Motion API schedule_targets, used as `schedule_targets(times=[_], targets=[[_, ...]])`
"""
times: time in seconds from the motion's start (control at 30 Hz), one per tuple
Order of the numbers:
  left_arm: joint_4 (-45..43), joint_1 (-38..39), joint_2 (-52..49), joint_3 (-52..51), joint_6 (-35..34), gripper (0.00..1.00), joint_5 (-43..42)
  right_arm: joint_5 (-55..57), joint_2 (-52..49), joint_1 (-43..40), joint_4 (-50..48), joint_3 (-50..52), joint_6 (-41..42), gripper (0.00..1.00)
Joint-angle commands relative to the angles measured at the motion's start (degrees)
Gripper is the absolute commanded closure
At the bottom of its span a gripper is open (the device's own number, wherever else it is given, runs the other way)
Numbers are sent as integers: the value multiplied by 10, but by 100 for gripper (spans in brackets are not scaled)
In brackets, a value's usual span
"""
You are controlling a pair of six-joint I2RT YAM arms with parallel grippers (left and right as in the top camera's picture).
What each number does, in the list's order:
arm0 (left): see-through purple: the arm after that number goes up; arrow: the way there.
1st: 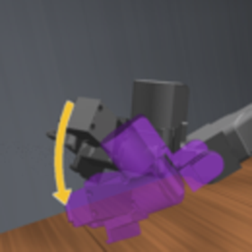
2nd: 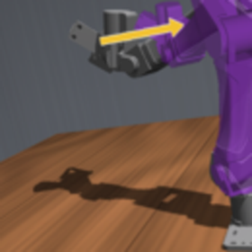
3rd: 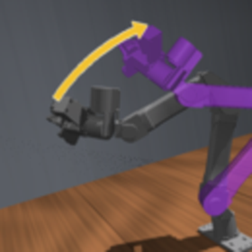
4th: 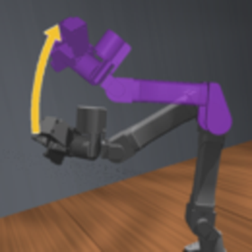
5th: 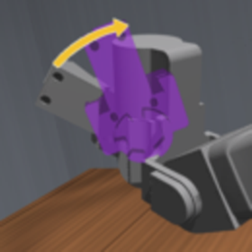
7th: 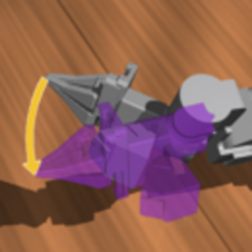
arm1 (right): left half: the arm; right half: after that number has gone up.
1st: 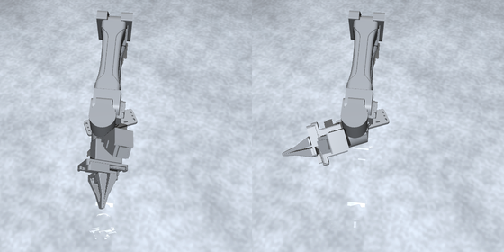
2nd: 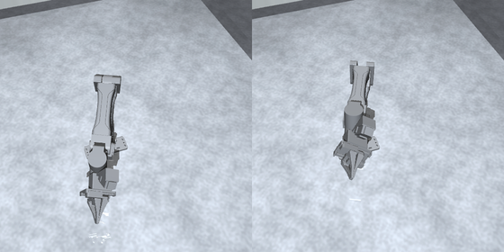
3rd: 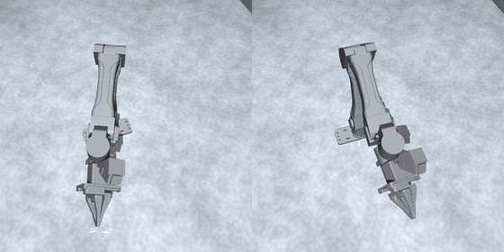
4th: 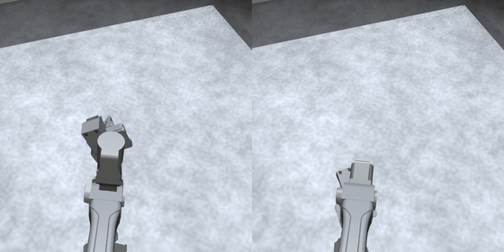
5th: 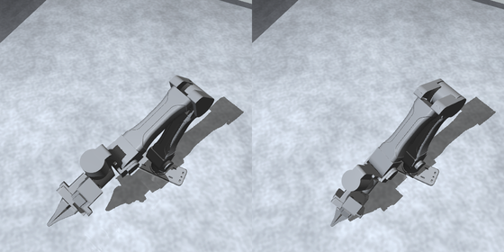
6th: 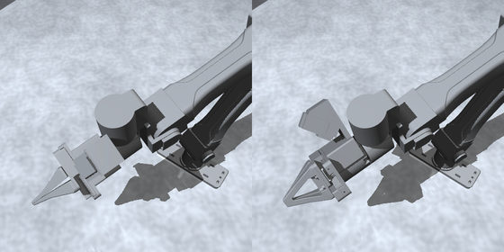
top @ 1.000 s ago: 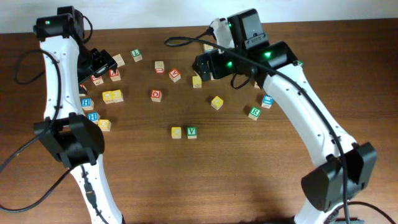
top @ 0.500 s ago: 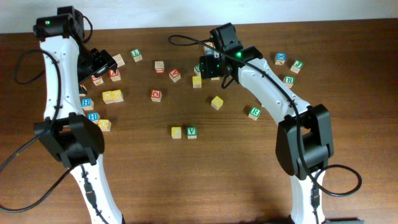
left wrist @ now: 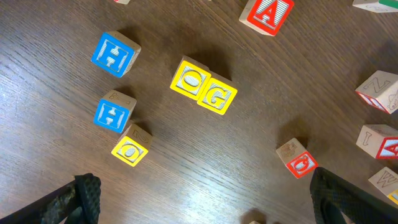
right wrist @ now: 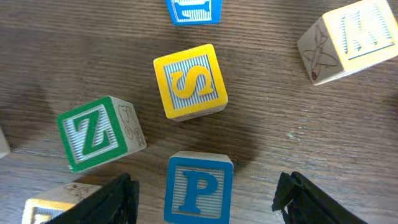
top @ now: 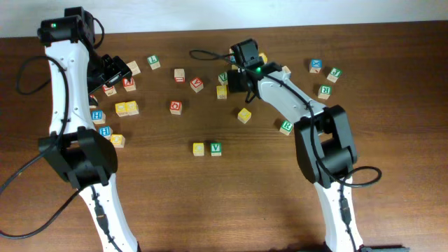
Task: Spell out CVPR
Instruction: 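Reach the right gripper over the blue P block and grasp it, then place the blue P block right of the green V block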
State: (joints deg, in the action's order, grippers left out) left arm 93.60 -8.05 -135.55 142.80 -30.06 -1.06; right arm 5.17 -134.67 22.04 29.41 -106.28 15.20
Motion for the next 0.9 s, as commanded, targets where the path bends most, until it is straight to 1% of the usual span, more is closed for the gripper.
schedule_targets(times=[0.0,0.2,0.23,0.33,0.53,0.57,0.63,0.73,0.77,0.87], targets=[[-1,-1,2,6,-7,1,7,11,-8,-4,-12,-4,3,42],[-1,-1,2,6,-7,1,7,11,-20,-3,-19,-4,8,43],[-1,-1,2,6,-7,1,7,10,-20,-3,-18,-4,10,48],[-1,-1,2,6,-7,1,7,9,-20,-3,-19,-4,18,55],[-1,-1,2,6,-7,1,7,-6,-21,-2,-18,-4,18,54],[-1,-1,2,6,-7,1,7,-6,-23,-2,-18,-4,18,56],[-1,-1,2,6,-7,1,7,-6,-23,-2,-18,-4,18,67],[-1,-1,2,6,-7,1,7,-5,-19,-2,-18,-7,16,76],[-1,-1,2,6,-7,1,7,-6,-14,-2,-16,-15,16,77],[-1,-1,2,6,-7,1,7,-6,4,-2,33,-46,16,78]])
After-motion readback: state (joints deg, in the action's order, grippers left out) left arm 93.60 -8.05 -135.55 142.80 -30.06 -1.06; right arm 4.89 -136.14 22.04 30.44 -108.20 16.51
